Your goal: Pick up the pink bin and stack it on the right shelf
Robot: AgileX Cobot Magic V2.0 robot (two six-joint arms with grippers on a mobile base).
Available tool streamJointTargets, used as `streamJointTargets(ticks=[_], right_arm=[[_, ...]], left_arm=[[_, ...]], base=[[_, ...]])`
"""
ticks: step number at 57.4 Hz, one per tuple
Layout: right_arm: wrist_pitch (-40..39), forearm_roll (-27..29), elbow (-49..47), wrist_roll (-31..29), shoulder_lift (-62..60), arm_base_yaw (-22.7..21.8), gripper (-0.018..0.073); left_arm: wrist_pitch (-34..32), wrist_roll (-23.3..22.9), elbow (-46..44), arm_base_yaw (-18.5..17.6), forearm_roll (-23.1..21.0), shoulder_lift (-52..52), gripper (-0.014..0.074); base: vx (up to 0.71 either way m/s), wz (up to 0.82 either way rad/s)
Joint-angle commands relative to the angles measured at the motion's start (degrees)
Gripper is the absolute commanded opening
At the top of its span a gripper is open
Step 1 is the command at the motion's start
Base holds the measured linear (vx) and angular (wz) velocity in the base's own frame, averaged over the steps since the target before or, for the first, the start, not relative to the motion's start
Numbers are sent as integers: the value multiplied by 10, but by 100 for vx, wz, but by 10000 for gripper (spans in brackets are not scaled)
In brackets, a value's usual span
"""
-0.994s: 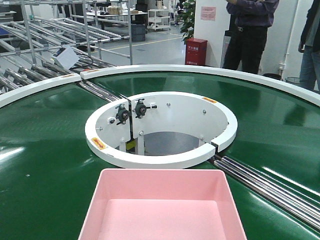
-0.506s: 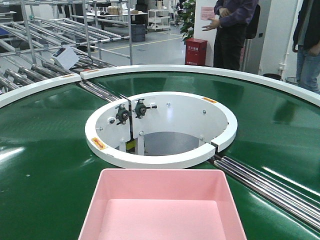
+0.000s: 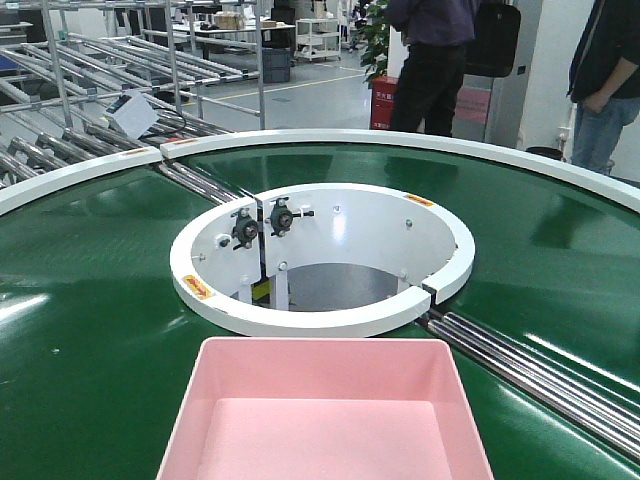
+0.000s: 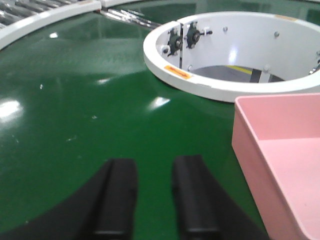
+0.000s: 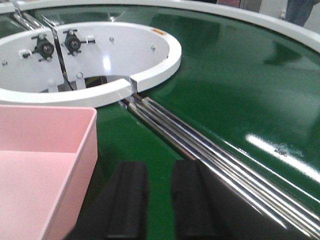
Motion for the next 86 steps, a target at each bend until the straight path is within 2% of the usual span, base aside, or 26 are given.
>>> streamJointTargets(ticks=[1, 8, 16, 20, 27, 34, 39, 46, 56, 62, 68, 79, 86], right_arm=[[-46, -2, -19, -5, 6, -2, 385], [-46, 6, -18, 0, 10, -2, 493], [0, 32, -28, 3, 19, -2, 512], [66, 49, -59, 3, 43, -2, 512], [160, 83, -139, -26, 125, -2, 512], [211, 128, -239, -79, 221, -2, 512], [238, 146, -295, -105, 279, -2, 512], [285, 170, -369, -109, 360, -1, 512], [326, 166, -466, -94, 460, 47, 512], [326, 157, -501, -46, 516, 76, 507], [326, 143, -522, -30, 559, 98, 501], [325, 100, -527, 25, 600, 106, 501], [325, 90, -527, 27, 614, 106, 501]], left_arm=[[-43, -1, -16, 1, -1, 8, 507], [-40, -2, -16, 1, -2, 14, 553], [-30, -3, -20, 1, -4, 22, 553], [-9, -3, -38, 0, -24, 35, 553], [47, 7, -106, -1, -76, 89, 553], [107, 72, -213, -28, -121, 175, 553], [138, 86, -272, -47, -156, 243, 553], [174, 92, -360, -78, -167, 339, 553], [226, 84, -461, -113, -167, 467, 553], [255, 57, -505, -120, -167, 522, 553], [273, 43, -531, -120, -167, 565, 553], [297, 45, -544, -120, -192, 604, 553], [299, 57, -544, -120, -215, 616, 553]], base=[[0, 0], [0, 0], [0, 0], [0, 0], [0, 0], [0, 0], [0, 0], [0, 0], [0, 0], [0, 0], [0, 0], [0, 0], [0, 0]])
